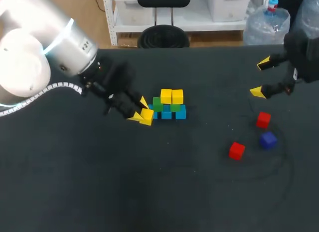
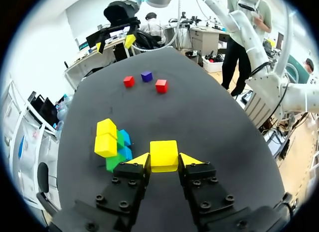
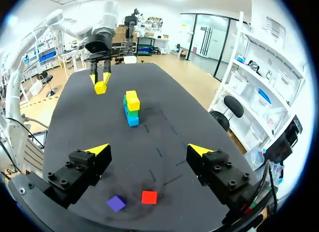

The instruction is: Place the blue cubes, place green cubes on the blue cubes, place the yellow cubes on the green cubes, then place the red cubes on the yellow cubes, and place purple cube on the red cubes.

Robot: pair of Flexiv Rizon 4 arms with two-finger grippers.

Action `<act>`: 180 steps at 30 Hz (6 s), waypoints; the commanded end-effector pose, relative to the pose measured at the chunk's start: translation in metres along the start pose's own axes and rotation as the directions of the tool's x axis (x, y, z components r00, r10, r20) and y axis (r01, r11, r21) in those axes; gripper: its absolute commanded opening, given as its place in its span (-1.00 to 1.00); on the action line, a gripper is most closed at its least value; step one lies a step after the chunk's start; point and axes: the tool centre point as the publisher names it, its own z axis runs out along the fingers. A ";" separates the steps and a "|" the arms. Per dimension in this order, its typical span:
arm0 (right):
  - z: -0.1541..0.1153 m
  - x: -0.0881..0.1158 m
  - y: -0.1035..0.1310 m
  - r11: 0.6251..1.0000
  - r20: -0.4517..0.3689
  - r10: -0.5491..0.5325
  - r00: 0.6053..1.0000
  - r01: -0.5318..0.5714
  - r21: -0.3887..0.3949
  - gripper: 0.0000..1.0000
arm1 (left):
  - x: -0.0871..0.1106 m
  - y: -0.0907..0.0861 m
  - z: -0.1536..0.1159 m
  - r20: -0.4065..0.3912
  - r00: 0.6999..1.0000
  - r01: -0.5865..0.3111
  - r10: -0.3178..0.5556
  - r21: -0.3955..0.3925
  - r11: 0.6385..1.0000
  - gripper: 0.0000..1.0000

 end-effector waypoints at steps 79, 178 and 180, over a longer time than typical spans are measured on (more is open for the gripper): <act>0.001 0.001 -0.001 1.000 0.005 -0.001 1.000 0.001 -0.002 1.00 | 0.020 0.066 0.002 0.003 0.998 0.069 -0.069 0.012 0.998 -1.00; 0.001 0.001 -0.001 1.000 0.005 -0.001 1.000 0.001 -0.002 1.00 | 0.030 0.088 0.015 0.058 0.990 0.128 -0.127 -0.019 0.992 -1.00; 0.001 0.001 -0.001 1.000 0.005 -0.001 1.000 0.001 -0.002 1.00 | 0.031 0.088 0.015 0.059 0.990 0.129 -0.127 -0.019 0.991 -1.00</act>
